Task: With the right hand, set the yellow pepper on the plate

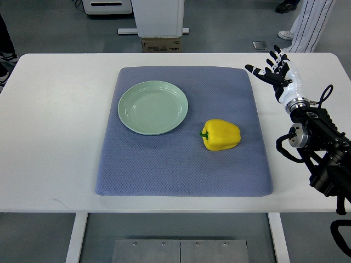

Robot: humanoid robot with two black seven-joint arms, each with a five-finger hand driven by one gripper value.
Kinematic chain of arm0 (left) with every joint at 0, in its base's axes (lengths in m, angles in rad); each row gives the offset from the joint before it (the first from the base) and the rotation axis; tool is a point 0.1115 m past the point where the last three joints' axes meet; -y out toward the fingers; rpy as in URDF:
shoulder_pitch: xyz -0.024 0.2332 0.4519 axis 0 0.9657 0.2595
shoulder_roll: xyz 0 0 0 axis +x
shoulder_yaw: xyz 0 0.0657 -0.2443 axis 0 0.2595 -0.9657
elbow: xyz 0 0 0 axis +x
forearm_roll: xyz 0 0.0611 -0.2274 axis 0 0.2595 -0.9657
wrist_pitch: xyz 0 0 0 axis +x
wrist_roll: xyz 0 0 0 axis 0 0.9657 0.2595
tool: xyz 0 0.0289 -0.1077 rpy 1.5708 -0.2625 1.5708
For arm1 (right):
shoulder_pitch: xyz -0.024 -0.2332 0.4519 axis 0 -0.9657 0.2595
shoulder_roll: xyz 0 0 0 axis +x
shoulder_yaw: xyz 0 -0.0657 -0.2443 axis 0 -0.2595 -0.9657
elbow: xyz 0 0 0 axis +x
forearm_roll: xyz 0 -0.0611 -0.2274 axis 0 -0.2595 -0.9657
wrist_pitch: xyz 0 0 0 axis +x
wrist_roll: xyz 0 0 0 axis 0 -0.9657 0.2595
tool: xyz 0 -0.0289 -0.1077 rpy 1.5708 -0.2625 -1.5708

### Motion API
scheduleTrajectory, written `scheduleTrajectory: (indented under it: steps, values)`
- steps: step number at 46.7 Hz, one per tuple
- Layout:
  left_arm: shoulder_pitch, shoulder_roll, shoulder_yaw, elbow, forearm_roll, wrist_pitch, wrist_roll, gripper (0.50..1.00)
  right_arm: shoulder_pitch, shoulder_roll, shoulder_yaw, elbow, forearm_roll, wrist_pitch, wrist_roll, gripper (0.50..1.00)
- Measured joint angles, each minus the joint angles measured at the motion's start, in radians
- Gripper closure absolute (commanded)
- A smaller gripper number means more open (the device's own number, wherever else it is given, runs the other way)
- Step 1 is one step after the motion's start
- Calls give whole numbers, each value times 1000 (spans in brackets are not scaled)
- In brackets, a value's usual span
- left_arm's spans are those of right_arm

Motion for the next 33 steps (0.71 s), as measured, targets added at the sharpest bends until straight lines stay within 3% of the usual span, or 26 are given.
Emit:
scheduleTrajectory:
  steps: [33]
  values:
    - [9, 0, 0, 0, 0, 0, -3, 500, 8, 2, -10, 1, 0, 0, 0, 500]
